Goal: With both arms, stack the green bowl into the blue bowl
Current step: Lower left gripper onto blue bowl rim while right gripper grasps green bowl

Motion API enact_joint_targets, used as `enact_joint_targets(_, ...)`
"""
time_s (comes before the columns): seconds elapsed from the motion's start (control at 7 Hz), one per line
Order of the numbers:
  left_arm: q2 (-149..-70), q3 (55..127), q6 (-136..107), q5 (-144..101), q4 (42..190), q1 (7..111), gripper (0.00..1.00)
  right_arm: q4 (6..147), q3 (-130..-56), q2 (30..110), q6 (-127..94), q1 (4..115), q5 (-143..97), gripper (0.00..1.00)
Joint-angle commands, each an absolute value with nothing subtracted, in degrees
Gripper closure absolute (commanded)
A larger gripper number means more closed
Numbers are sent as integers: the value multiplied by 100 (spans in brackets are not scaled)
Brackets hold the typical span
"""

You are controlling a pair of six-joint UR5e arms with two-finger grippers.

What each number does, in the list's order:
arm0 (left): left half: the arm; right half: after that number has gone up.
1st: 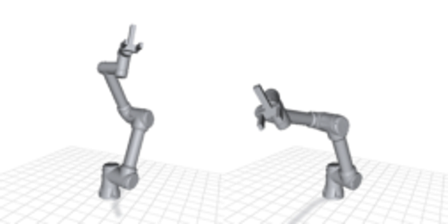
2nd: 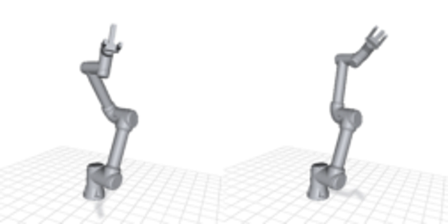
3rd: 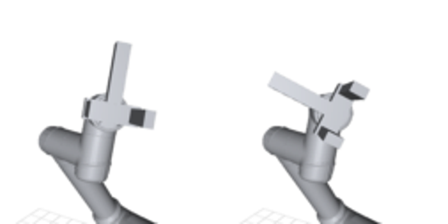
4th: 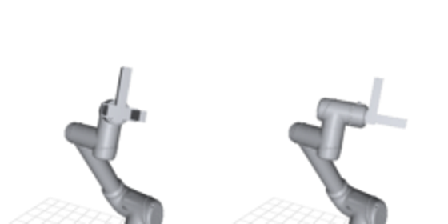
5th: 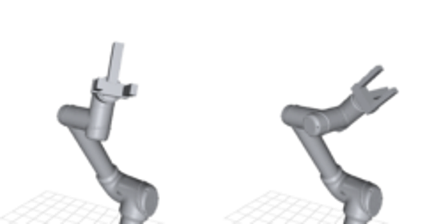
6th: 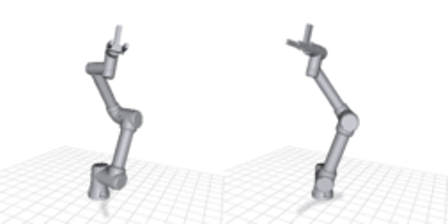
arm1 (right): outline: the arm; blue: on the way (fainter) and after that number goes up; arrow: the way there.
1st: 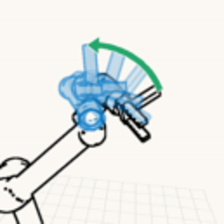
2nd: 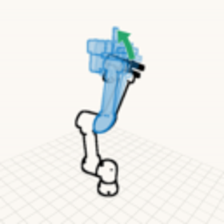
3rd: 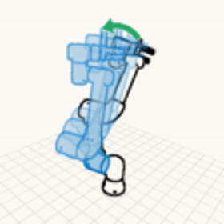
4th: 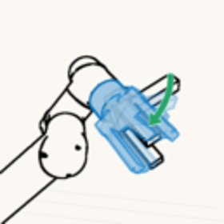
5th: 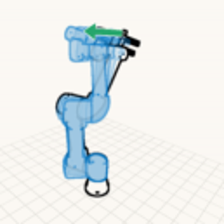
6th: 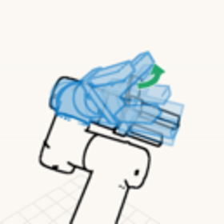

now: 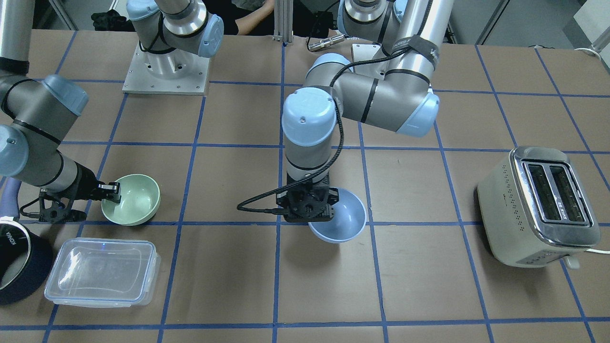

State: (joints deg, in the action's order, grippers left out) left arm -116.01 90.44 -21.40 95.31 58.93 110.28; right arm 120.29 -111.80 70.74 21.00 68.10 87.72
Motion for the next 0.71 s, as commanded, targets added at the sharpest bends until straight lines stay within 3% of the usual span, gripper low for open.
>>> enact_joint_targets(0.0,-12223,8754,-2687,9536,5505,11416,100,11779,-11066,7119,2101,6812,8772,100)
enact_joint_targets(0.57,-12454,8499,-2865,9519,5476,11636,100,10585,-10145,7277,2118,6812,8745,100)
